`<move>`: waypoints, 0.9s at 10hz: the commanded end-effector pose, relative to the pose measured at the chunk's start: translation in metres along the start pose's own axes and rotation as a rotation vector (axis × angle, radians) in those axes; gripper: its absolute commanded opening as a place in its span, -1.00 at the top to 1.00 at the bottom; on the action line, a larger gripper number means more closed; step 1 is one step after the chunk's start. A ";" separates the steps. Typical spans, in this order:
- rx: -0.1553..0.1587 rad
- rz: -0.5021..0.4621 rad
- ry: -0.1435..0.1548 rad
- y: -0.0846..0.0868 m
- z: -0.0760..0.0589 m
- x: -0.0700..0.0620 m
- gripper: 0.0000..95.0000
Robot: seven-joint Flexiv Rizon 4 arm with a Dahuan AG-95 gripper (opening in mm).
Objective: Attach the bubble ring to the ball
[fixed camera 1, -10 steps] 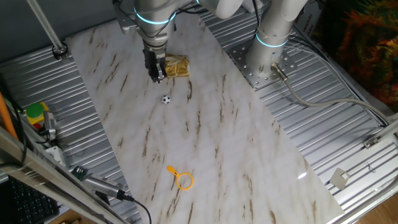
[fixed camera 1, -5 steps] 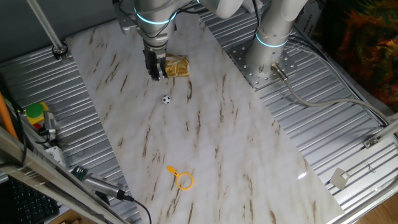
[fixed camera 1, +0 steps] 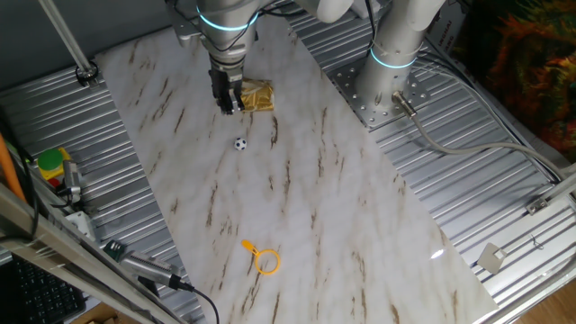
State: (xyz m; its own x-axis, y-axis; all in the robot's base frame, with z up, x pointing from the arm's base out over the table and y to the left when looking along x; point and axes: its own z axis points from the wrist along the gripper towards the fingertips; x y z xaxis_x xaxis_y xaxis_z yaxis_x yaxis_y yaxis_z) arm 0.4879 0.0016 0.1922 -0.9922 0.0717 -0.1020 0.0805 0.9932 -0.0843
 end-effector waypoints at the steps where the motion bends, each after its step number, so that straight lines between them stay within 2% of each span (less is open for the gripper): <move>1: -0.002 0.005 0.006 0.001 0.000 0.000 1.00; 9: -0.008 0.025 -0.003 0.002 -0.002 -0.001 1.00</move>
State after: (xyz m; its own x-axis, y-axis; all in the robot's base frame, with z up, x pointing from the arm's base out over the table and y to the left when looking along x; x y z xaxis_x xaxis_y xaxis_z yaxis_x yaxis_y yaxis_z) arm 0.4890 0.0032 0.1940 -0.9893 0.0973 -0.1089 0.1057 0.9916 -0.0747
